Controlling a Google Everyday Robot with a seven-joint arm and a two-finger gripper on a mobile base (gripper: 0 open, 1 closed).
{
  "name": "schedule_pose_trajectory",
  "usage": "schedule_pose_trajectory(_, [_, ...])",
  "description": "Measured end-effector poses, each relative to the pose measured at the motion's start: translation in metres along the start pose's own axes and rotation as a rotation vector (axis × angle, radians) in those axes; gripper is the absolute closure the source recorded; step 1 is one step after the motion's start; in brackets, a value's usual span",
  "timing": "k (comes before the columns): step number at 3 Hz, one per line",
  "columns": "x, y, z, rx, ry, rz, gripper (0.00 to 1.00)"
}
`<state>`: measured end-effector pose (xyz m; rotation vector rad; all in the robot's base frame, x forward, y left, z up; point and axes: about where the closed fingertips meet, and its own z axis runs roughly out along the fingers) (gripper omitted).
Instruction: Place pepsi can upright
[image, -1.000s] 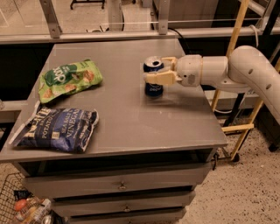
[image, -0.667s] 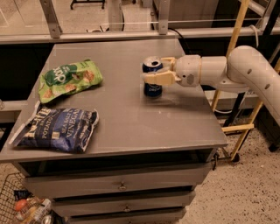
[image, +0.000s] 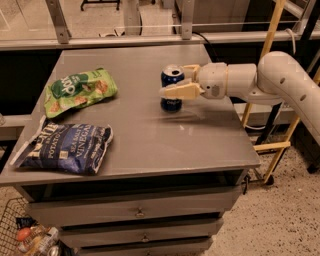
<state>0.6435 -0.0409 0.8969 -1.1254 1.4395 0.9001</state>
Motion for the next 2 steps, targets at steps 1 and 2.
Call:
schedule_pose_trajectory(1, [-0.018, 0.005, -0.019, 0.043, 0.007, -0.054, 0.00])
schedule_pose_trajectory(2, [-0.044, 0.014, -0.052, 0.123, 0.004, -0.130, 0.00])
